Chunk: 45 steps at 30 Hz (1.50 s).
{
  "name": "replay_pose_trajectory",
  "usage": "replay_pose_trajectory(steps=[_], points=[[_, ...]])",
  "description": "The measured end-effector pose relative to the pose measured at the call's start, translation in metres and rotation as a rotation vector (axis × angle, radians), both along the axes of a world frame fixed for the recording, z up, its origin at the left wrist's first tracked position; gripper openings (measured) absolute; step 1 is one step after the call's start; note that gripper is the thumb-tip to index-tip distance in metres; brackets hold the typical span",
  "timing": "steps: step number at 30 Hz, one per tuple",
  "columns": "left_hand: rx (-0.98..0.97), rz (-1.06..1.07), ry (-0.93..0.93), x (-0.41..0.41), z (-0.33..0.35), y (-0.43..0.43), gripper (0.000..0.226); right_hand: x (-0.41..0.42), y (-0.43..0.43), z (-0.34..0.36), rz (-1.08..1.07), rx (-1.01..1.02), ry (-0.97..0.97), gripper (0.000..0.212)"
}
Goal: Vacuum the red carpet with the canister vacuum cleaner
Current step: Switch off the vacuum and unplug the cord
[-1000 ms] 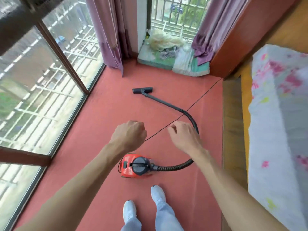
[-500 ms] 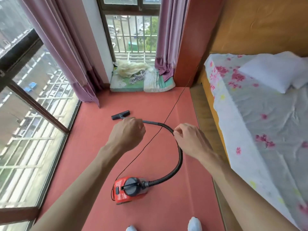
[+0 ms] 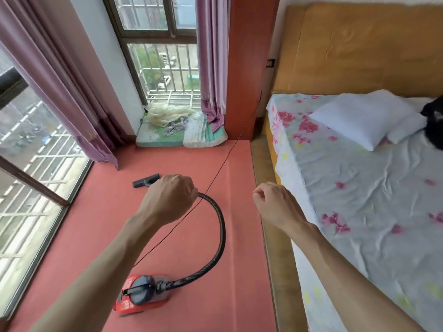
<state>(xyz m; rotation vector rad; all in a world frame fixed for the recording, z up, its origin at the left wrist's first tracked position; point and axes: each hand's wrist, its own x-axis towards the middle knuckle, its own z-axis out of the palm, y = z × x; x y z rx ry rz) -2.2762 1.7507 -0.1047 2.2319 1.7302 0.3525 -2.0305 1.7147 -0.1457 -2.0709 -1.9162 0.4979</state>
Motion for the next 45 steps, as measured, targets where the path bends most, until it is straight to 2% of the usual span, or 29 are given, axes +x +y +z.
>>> replay_pose_trajectory(steps=[8,15,25,31,38,41,45], points=[[-0.012,0.029,0.018,0.043,0.001,0.059,0.019,0.061,0.077,-0.002,0.018,-0.008,0.031,0.023],[-0.027,-0.007,0.037,0.085,-0.013,0.172,0.021,0.104,0.179,0.003,0.022,-0.026,-0.022,0.024],[-0.044,-0.101,0.042,0.199,-0.011,0.31,0.023,0.202,0.303,0.01,-0.036,-0.034,-0.015,0.023],[-0.011,-0.045,0.125,0.281,-0.017,0.385,0.025,0.291,0.396,-0.004,0.0,-0.024,0.021,0.024],[-0.093,-0.016,0.225,0.335,-0.01,0.444,0.027,0.358,0.483,0.006,0.02,-0.077,-0.013,0.043],[-0.177,-0.056,0.296,0.342,-0.013,0.481,0.028,0.375,0.52,-0.001,0.023,-0.159,-0.061,0.04],[-0.197,-0.076,0.318,0.353,-0.027,0.541,0.031,0.385,0.577,-0.011,0.041,-0.221,-0.102,0.034]])
